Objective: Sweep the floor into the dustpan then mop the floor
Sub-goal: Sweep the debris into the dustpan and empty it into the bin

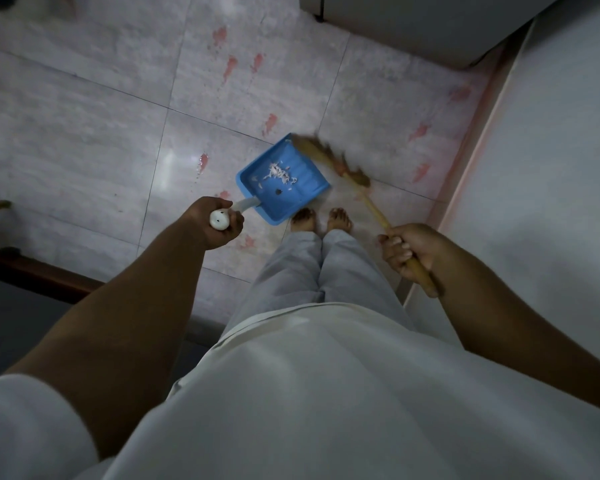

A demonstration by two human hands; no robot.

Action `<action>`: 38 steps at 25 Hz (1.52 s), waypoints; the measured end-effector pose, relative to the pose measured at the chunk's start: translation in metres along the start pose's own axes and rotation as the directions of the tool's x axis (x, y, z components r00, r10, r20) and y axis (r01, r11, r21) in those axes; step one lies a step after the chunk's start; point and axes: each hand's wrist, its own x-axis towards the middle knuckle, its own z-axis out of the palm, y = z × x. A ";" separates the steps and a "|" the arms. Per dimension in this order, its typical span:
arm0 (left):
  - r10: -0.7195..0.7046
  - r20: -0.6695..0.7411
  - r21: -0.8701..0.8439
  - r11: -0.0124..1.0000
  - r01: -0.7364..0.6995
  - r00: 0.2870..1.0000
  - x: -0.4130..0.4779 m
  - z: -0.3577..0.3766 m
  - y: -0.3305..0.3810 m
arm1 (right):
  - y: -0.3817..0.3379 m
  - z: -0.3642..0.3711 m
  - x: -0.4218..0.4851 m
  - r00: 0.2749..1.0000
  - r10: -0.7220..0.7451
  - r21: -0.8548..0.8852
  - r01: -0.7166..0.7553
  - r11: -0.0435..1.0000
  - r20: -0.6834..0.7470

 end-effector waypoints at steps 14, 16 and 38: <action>-0.003 0.029 -0.062 0.998 0.005 1.000 -0.007 -0.020 -0.019 | -0.002 -0.029 -0.043 0.997 -0.074 -0.025 0.074 0.997 -0.018; -0.009 0.020 -0.071 0.997 0.011 1.000 -0.008 -0.028 -0.023 | -0.005 -0.019 -0.032 0.994 -0.095 0.004 0.096 0.995 -0.046; 0.077 0.048 -0.227 0.972 -0.064 0.996 -0.052 -0.046 -0.052 | -0.004 0.013 -0.067 0.997 -0.072 -0.161 0.070 0.984 -0.010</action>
